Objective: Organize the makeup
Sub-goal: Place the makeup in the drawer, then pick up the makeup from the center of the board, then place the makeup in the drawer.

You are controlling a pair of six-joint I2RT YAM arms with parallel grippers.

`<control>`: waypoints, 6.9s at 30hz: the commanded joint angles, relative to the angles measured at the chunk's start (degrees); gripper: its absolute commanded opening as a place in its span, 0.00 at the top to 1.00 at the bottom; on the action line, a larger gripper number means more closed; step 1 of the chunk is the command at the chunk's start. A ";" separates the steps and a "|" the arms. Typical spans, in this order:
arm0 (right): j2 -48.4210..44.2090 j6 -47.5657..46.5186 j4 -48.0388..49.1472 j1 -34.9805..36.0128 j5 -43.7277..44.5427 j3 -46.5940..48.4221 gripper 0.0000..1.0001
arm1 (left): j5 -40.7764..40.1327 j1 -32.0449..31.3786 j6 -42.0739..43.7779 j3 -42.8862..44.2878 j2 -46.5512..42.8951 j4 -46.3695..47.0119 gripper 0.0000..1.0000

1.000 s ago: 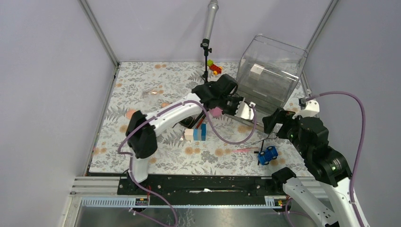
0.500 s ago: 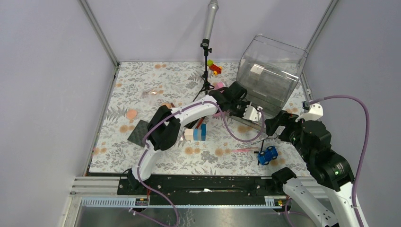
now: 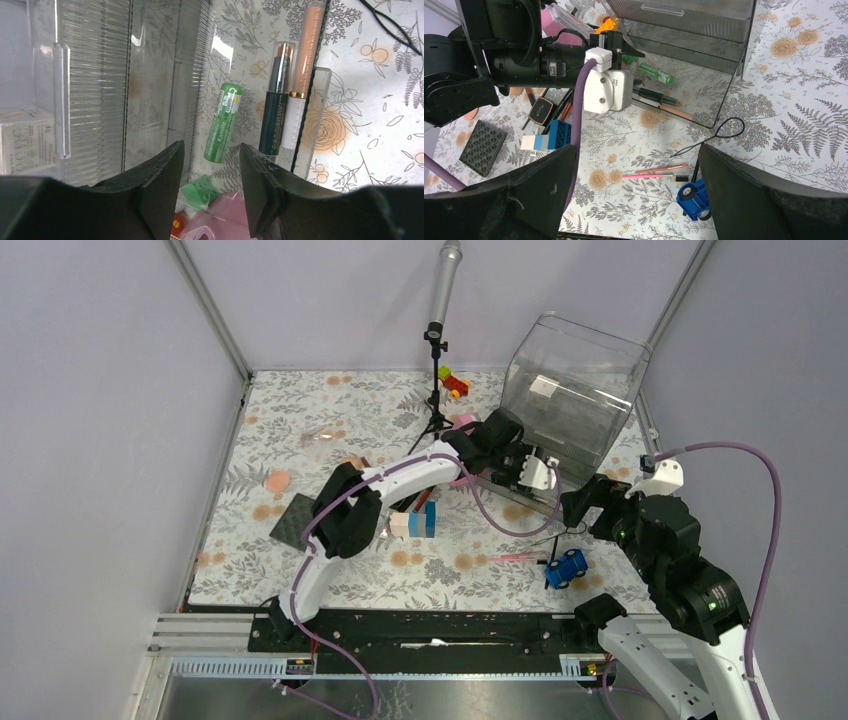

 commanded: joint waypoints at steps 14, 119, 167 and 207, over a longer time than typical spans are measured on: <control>-1.78 0.57 0.72 -0.17 2.51 -0.12 0.01 | -24.95 1.74 -24.26 -29.10 -30.22 35.23 0.07; -8.87 2.12 2.28 -0.12 7.70 -0.96 0.00 | -24.24 9.14 -64.40 -38.38 -43.95 22.26 1.00; -18.03 2.76 1.21 -0.17 13.75 0.96 0.00 | -6.67 -5.12 5.83 2.39 0.11 1.33 0.56; -7.39 -0.12 3.90 -0.16 6.88 -5.80 0.00 | -56.22 1.51 -78.86 -59.55 -64.18 15.99 0.27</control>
